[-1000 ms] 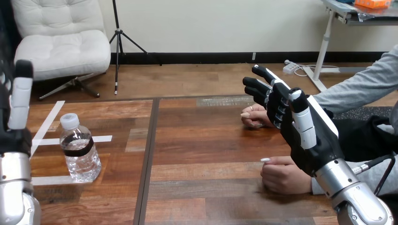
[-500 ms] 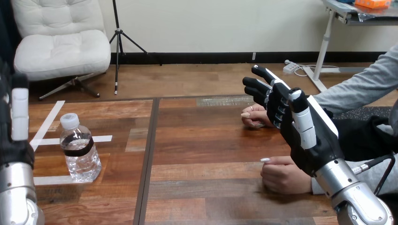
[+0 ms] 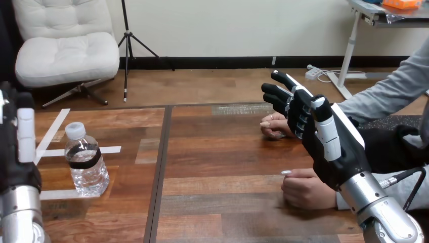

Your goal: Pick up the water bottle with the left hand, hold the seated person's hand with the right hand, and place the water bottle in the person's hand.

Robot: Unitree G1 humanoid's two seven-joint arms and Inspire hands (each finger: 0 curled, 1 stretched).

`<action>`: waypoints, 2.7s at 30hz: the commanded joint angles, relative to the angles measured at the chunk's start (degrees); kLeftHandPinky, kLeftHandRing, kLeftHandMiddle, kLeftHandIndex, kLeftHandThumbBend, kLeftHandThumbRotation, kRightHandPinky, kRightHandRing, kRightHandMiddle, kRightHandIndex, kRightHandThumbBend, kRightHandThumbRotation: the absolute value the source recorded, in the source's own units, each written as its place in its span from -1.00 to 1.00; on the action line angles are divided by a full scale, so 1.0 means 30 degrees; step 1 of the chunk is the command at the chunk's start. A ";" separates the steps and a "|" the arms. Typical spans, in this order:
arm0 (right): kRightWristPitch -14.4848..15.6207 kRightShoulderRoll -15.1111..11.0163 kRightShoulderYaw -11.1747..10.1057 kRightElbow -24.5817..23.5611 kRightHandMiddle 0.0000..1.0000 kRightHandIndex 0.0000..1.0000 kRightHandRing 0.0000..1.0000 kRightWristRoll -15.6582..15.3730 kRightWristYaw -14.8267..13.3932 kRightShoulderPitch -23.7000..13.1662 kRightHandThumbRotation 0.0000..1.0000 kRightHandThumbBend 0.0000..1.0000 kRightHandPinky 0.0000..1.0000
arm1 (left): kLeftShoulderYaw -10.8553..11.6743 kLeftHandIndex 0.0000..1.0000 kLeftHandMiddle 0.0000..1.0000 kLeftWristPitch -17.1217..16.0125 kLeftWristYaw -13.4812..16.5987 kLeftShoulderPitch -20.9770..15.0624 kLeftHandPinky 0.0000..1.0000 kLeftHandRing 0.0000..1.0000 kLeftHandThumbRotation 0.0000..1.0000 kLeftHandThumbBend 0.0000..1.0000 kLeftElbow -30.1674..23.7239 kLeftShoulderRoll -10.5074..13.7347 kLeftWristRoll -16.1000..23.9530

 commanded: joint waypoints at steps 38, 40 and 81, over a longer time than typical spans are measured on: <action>0.0097 0.0053 -0.0126 -0.1267 0.80 0.89 0.85 0.0374 -0.0104 -0.0658 1.00 1.00 1.00 | -0.2189 1.00 1.00 0.2722 0.0507 -0.1916 1.00 1.00 0.75 1.00 0.0814 0.1718 0.2280; 0.0124 0.0064 -0.0122 -0.1313 0.80 0.89 0.85 0.0367 -0.0123 -0.0635 1.00 1.00 1.00 | -0.2253 1.00 1.00 0.2918 0.0489 -0.1946 1.00 1.00 0.74 1.00 0.0766 0.1722 0.2284; 0.0276 0.0110 -0.0192 -0.1641 0.83 0.91 0.88 0.0407 -0.0141 -0.0406 1.00 1.00 1.00 | -0.2880 1.00 1.00 0.3945 -0.0158 -0.2420 1.00 1.00 0.25 1.00 0.1212 0.1667 0.2005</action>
